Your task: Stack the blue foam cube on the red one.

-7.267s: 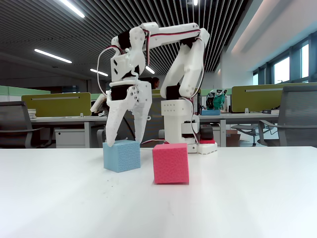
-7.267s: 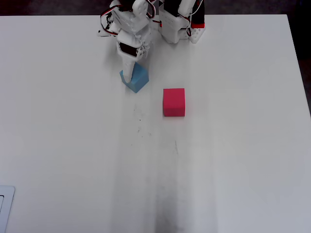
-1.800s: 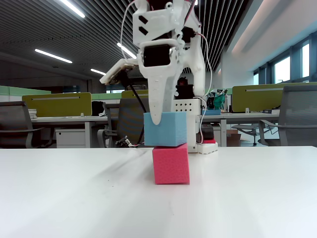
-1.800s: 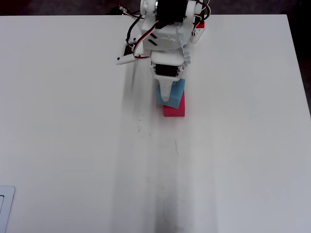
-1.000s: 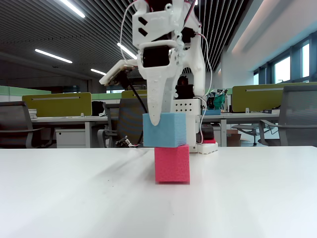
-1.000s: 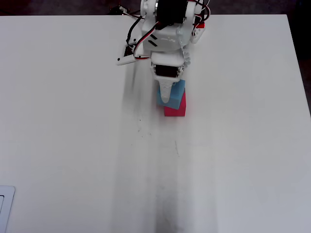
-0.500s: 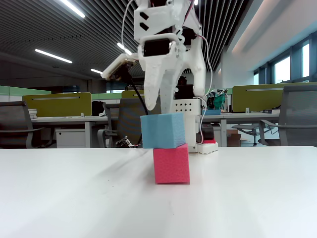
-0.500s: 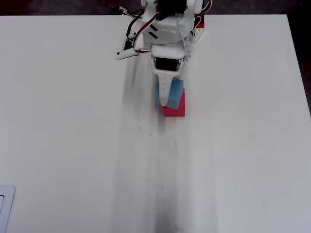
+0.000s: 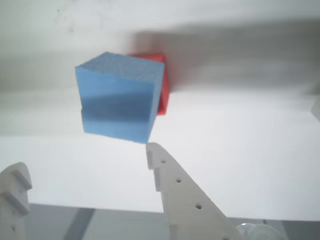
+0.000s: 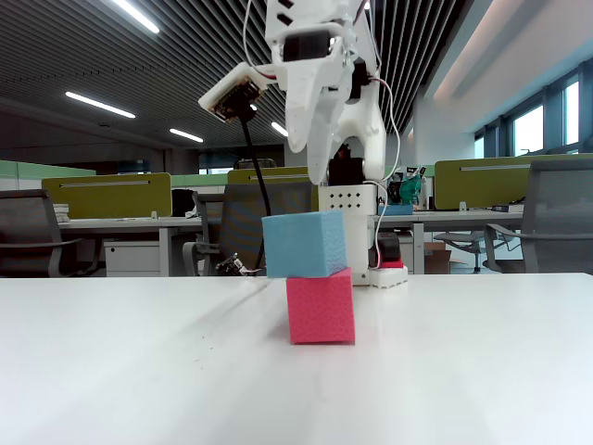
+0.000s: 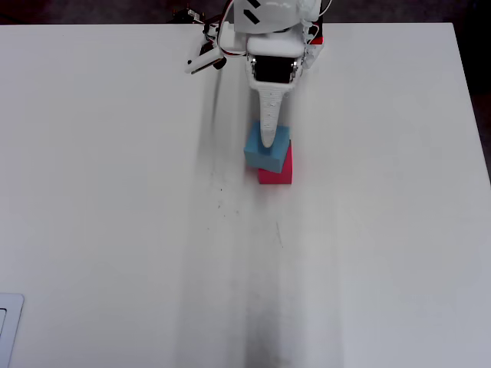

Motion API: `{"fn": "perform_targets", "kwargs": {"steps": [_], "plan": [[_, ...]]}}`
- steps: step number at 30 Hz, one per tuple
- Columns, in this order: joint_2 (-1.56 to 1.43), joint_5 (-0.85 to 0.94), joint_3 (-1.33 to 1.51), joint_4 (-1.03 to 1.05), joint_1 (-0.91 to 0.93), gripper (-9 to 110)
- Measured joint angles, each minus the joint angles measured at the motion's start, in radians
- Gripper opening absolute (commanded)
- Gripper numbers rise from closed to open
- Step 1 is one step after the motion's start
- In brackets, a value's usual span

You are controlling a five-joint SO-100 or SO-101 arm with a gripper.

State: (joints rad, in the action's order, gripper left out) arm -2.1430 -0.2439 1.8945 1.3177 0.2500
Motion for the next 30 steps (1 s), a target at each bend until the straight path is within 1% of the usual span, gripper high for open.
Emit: {"fn": "perform_targets", "kwargs": {"steps": [8,15,16,20,21,28,30], "plan": [[-0.181,0.000,-0.017,0.000,0.002,19],[-0.390,0.002,0.152,0.000,-0.002,17],[-0.462,0.003,0.216,0.000,0.000,17],[-0.589,0.006,0.319,0.000,0.015,16],[-0.667,0.009,0.370,0.000,0.015,16],[-0.828,0.009,0.483,-0.014,0.015,15],[-0.861,0.009,0.522,-0.046,0.015,15]]}}
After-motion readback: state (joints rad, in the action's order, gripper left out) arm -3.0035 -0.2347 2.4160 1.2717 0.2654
